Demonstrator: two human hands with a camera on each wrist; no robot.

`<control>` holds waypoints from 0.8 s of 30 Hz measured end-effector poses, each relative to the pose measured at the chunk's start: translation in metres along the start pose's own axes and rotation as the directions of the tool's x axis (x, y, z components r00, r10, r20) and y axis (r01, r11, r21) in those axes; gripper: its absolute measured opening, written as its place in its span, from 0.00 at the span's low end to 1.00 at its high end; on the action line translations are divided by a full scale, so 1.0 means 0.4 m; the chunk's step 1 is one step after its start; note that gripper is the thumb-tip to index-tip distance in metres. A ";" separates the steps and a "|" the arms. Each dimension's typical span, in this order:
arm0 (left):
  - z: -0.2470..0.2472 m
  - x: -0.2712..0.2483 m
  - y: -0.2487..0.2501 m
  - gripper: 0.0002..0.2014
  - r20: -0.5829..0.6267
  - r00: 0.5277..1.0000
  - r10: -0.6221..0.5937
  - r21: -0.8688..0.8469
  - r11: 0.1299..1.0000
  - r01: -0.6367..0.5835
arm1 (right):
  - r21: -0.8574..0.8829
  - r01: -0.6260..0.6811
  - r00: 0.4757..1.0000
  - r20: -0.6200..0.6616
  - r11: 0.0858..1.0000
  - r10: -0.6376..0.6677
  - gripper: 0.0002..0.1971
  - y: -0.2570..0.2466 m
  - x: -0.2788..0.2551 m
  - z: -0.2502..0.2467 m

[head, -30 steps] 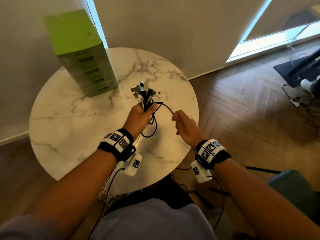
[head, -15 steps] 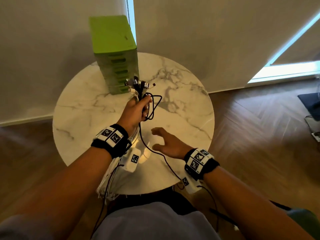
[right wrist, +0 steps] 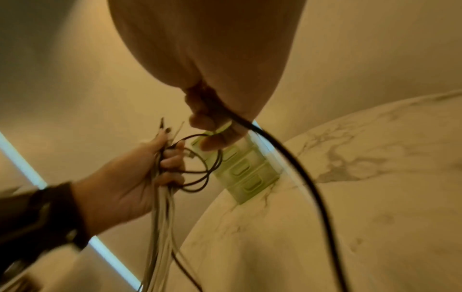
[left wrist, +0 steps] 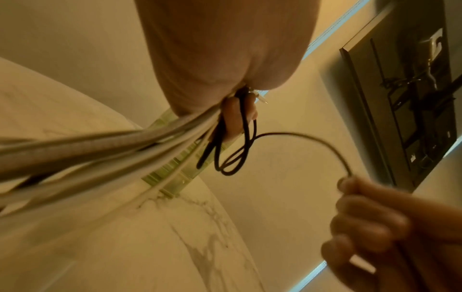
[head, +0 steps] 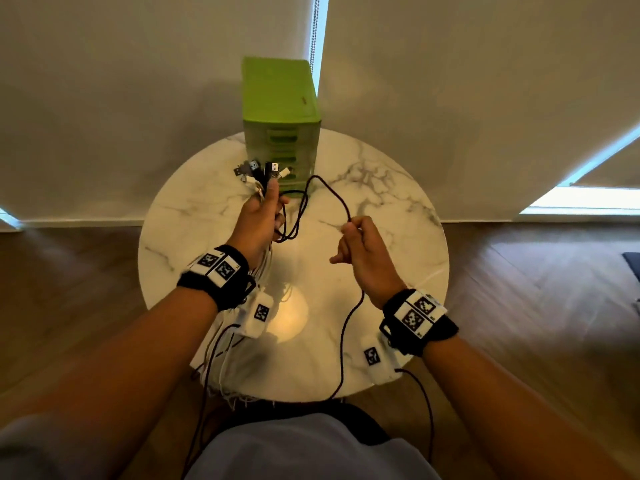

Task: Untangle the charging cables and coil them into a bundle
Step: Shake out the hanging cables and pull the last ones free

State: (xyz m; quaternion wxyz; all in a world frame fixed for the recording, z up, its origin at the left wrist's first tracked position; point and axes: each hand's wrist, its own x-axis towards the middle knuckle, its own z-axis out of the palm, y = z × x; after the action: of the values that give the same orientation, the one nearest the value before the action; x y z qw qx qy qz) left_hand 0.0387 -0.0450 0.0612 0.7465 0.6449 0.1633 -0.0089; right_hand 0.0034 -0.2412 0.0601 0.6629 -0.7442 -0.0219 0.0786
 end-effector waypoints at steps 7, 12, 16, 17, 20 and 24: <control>-0.029 -0.012 -0.001 0.12 0.023 0.998 0.051 0.003 0.999 -0.051 | -0.857 -0.332 0.777 -0.013 0.393 0.629 0.38 0.123 0.051 -0.084; -0.023 -0.033 0.001 0.14 0.065 0.997 0.030 -0.027 0.999 -0.028 | -0.669 0.184 0.906 0.399 0.720 0.139 0.37 0.044 0.048 0.039; -0.046 -0.029 0.000 0.17 0.062 0.997 0.053 -0.033 0.998 -0.052 | -0.537 0.276 0.856 0.515 0.797 0.051 0.17 0.005 0.032 0.121; -0.052 -0.029 0.003 0.16 0.056 0.997 0.056 -0.032 0.998 -0.054 | -0.514 0.334 0.855 0.518 0.790 -0.024 0.14 0.002 0.028 0.129; -0.071 -0.029 0.017 0.14 0.006 0.998 0.061 -0.028 0.998 -0.061 | -0.426 0.360 0.854 0.509 0.830 -0.109 0.10 -0.015 0.021 0.139; -0.103 -0.026 0.029 0.13 -0.035 0.997 0.069 -0.123 0.990 -0.073 | -0.346 0.126 0.968 0.246 0.930 -0.040 0.09 -0.024 0.059 0.114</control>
State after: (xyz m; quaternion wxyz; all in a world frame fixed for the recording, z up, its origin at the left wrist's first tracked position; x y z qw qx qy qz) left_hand 0.0219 -0.0053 0.0703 0.7823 0.6029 0.1517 0.0378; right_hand 0.0208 -0.1920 0.0625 0.5113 -0.8366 -0.1457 0.1322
